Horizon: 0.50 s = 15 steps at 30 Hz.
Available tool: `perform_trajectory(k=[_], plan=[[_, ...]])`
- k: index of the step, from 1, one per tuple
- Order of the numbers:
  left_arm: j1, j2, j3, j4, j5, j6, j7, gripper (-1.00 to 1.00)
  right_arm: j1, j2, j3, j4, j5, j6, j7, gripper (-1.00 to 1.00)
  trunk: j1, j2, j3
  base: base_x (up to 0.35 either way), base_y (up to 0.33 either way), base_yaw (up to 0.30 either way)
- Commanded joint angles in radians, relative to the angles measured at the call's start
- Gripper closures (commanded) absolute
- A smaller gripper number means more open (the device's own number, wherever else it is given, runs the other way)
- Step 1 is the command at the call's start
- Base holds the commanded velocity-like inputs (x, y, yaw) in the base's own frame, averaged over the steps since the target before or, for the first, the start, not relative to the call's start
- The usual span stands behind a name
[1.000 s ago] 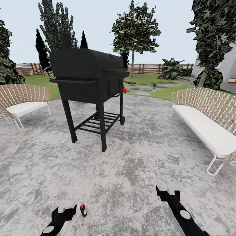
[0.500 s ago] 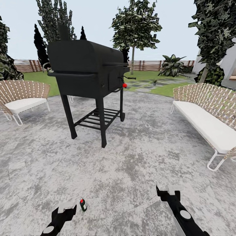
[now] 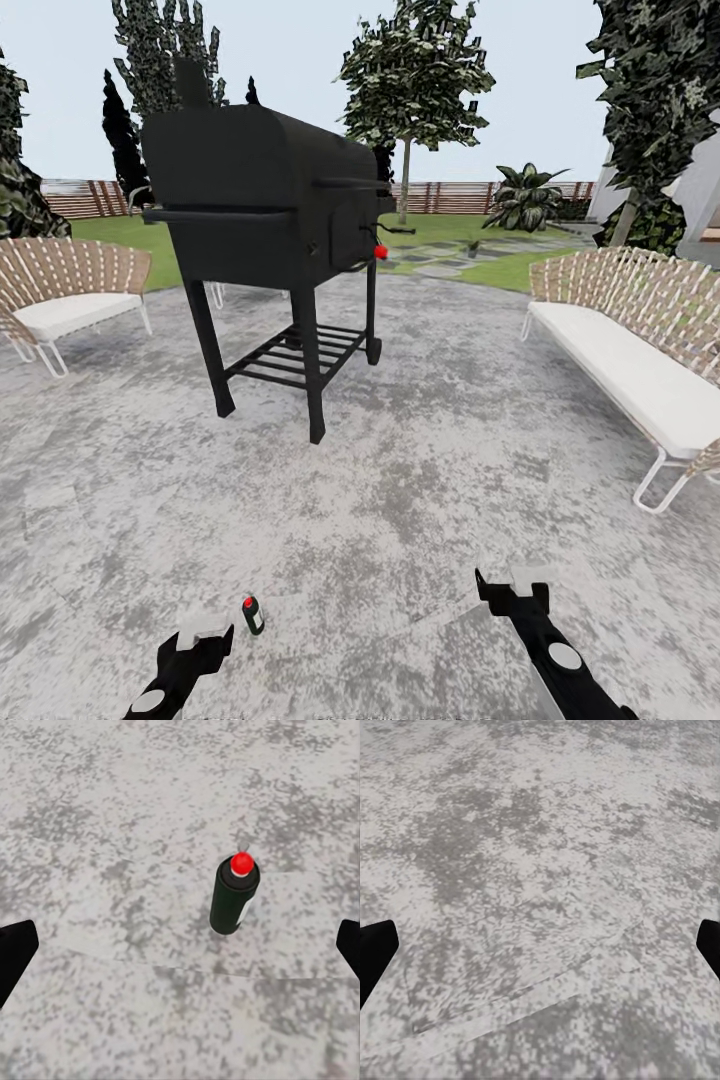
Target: Pick up the pesticide atomizer in the garden and spray insectifuge to fully cover both potted plants in the garden.
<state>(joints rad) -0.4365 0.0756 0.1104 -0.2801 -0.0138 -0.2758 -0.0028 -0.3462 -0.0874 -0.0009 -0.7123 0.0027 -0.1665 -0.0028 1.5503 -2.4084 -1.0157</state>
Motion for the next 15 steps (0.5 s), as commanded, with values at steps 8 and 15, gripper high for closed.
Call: perform_trajectory(k=[8, 15], plan=[[-0.001, 0.000, 0.003, 0.001, -0.002, -0.003, 0.000, -1.00, 0.000, 0.000, -0.001, 0.000, -0.002, -0.004, -0.001, -1.00, 0.031, -0.057, -0.026, 0.000, 0.000, 0.000], [-0.001, 0.000, 0.003, 0.001, -0.002, -0.004, 0.000, -1.00, 0.000, 0.001, -0.001, 0.000, -0.003, -0.005, -0.002, -1.00, 0.051, -0.092, -0.049, 0.000, 0.000, 0.000]])
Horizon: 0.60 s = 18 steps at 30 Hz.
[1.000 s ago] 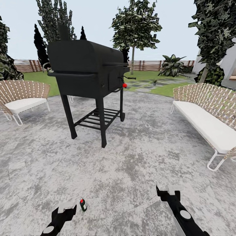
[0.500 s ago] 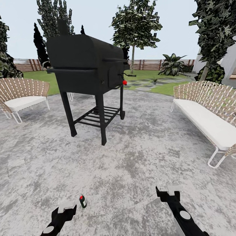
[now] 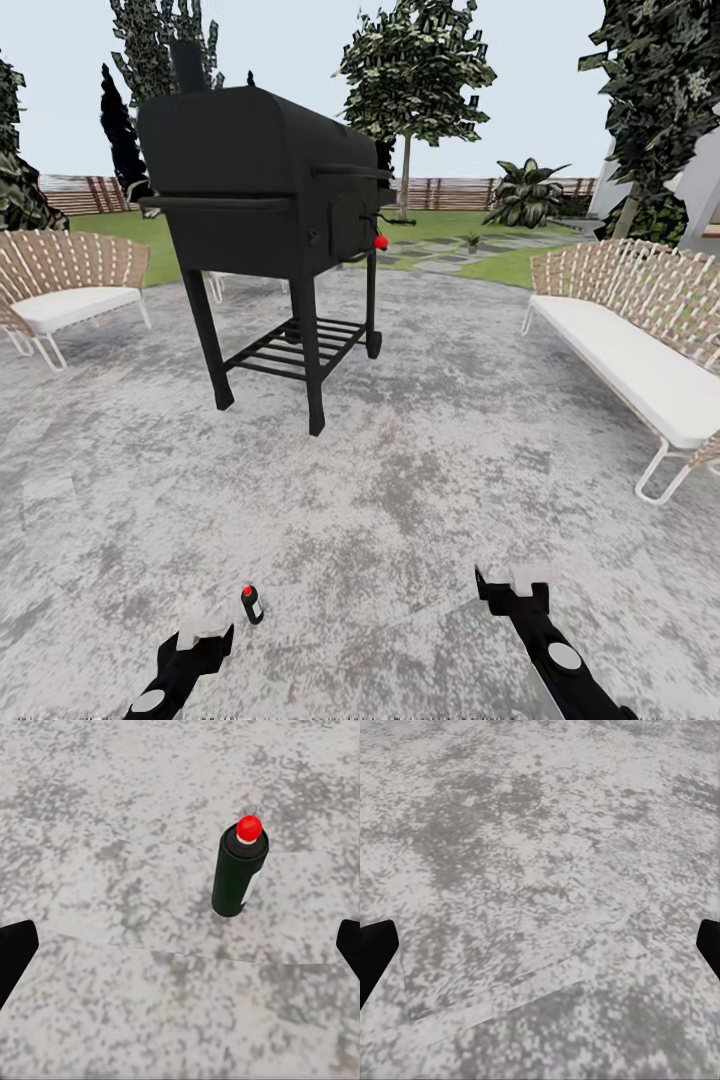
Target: Pick up the pesticide atomizer in the garden and spray insectifuge to fully cover both potted plants in the garden.
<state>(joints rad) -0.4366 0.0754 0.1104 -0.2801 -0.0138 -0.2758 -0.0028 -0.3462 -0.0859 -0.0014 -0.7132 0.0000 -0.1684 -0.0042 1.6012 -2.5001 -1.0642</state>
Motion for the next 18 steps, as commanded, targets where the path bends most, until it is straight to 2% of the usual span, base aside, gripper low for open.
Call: perform_trajectory(k=[1, 18], plan=[[-0.001, 0.000, 0.003, 0.001, -0.002, -0.003, 0.000, -1.00, 0.000, 0.000, 0.000, 0.000, 0.000, -0.003, 0.000, -1.00, 0.000, -0.001, -0.005, 0.000, 0.000, 0.000], [-0.001, 0.000, 0.003, 0.001, -0.002, -0.004, 0.000, -1.00, 0.000, 0.000, 0.000, 0.000, 0.000, -0.002, 0.000, -1.00, 0.008, -0.005, -0.071, 0.000, 0.000, 0.000]])
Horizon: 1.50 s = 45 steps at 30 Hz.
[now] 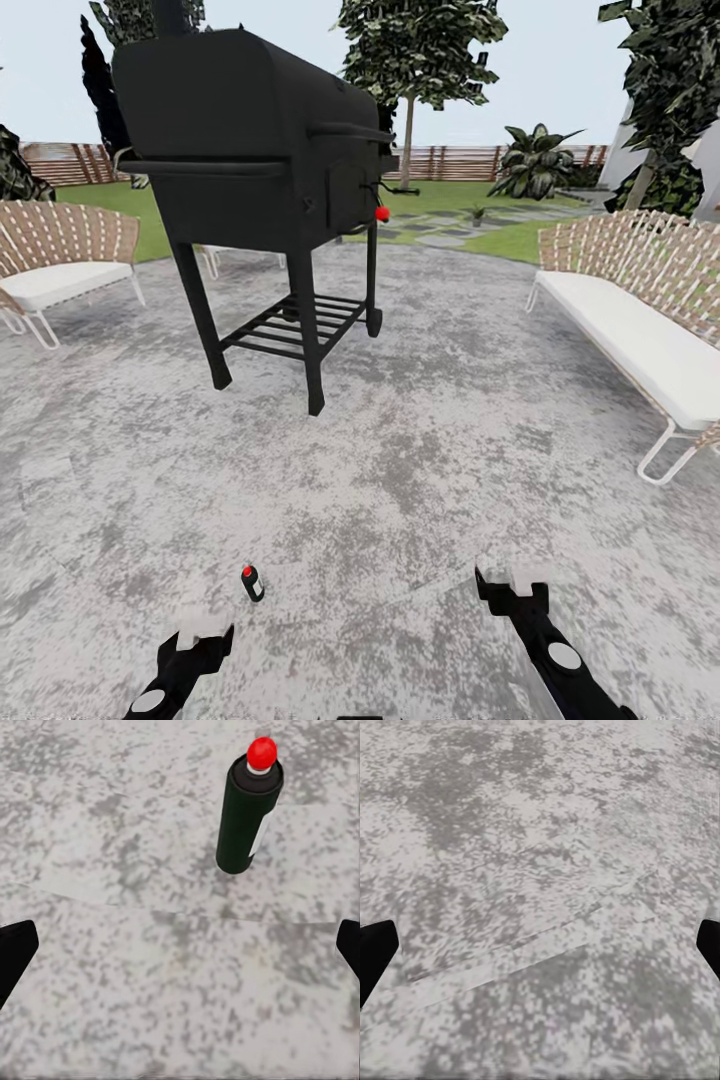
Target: Pick up the pesticide atomizer in the garden and spray insectifuge to fully cover both potted plants in the garden.
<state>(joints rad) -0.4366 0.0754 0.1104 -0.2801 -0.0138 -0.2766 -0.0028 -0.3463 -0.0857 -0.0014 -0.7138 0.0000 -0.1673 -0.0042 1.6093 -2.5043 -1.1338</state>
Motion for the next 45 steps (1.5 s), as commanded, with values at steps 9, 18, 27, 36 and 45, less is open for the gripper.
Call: perform_trajectory(k=[9, 18, 27, 36, 45], plan=[[-0.001, 0.000, 0.003, 0.001, -0.002, -0.004, 0.000, -1.00, 0.000, 0.000, 0.000, -0.001, 0.000, -0.003, 0.000, -1.00, 0.003, -0.002, -0.028, 0.000, 0.000, 0.000], [0.001, 0.000, 0.003, 0.000, -0.002, -0.010, 0.000, -1.00, 0.000, 0.000, 0.000, -0.001, 0.000, -0.003, 0.000, -1.00, 0.003, -0.002, -0.028, 0.002, -0.001, 0.000], [0.000, 0.000, 0.003, -0.001, -0.002, -0.012, 0.000, -1.00, 0.000, 0.000, 0.000, 0.000, 0.000, -0.003, 0.001, -1.00, 0.003, -0.002, -0.028, 0.174, -0.131, -0.075], [-0.001, 0.000, 0.004, -0.001, -0.002, -0.012, 0.000, -1.00, 0.000, 0.003, 0.001, -0.001, 0.000, -0.003, 0.001, -1.00, 0.003, -0.002, -0.028, 0.096, -0.070, -0.069], [-0.001, 0.001, 0.005, -0.001, -0.002, -0.012, 0.000, -1.00, 0.000, 0.004, 0.001, -0.005, 0.001, -0.003, 0.001, -1.00, 0.003, -0.002, -0.028, 0.163, -0.001, 0.000]])
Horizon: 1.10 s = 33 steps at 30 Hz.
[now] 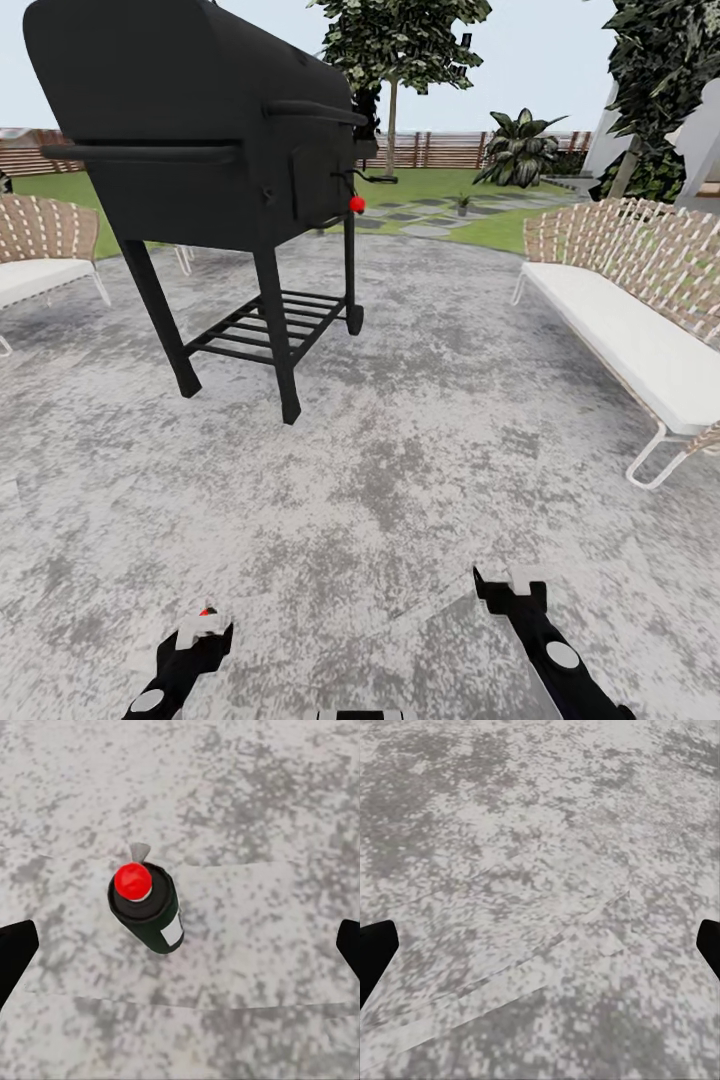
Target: Pick up the pesticide atomizer in the garden and spray insectifuge to fully cover both potted plants in the garden.
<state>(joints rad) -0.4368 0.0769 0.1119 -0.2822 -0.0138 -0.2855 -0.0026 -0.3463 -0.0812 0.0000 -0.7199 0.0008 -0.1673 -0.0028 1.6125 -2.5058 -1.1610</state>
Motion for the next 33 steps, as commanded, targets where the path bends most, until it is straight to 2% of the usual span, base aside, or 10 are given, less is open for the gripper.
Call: perform_trajectory(k=[1, 5, 9, 12, 20, 33], plan=[[0.000, 0.000, 0.003, 0.001, -0.002, -0.004, 0.000, -1.00, 0.000, 0.000, 0.000, 0.000, 0.000, -0.003, 0.000, -1.00, 0.000, 0.000, -0.001, 0.036, 0.000, 0.000], [0.002, 0.000, 0.003, 0.001, -0.002, -0.038, 0.000, -1.00, 0.000, 0.000, 0.000, 0.004, 0.000, -0.003, 0.000, -1.00, 0.000, 0.000, -0.001, 0.014, 0.000, 0.000], [0.002, 0.005, 0.003, 0.003, -0.002, -0.118, 0.000, -1.00, 0.000, 0.001, 0.001, 0.008, 0.001, -0.003, 0.000, -1.00, 0.000, 0.000, -0.001, 0.003, 0.000, 0.000], [0.002, 0.008, 0.003, 0.003, -0.002, -0.135, 0.000, -1.00, 0.000, 0.001, 0.001, 0.009, 0.000, -0.003, -0.001, -1.00, 0.000, 0.000, -0.001, 0.000, 0.000, 0.000], [0.002, 0.015, 0.003, 0.004, -0.001, -0.150, 0.000, -1.00, 0.000, 0.003, 0.001, 0.009, -0.001, -0.002, -0.002, -1.00, 0.003, -0.002, -0.036, 0.000, 0.000, 0.019], [0.002, 0.017, 0.003, 0.004, -0.001, -0.155, 0.000, -1.00, 0.000, 0.003, -0.002, 0.004, -0.001, -0.003, -0.002, -1.00, 0.009, -0.005, -0.105, 0.000, 0.000, 0.009]])
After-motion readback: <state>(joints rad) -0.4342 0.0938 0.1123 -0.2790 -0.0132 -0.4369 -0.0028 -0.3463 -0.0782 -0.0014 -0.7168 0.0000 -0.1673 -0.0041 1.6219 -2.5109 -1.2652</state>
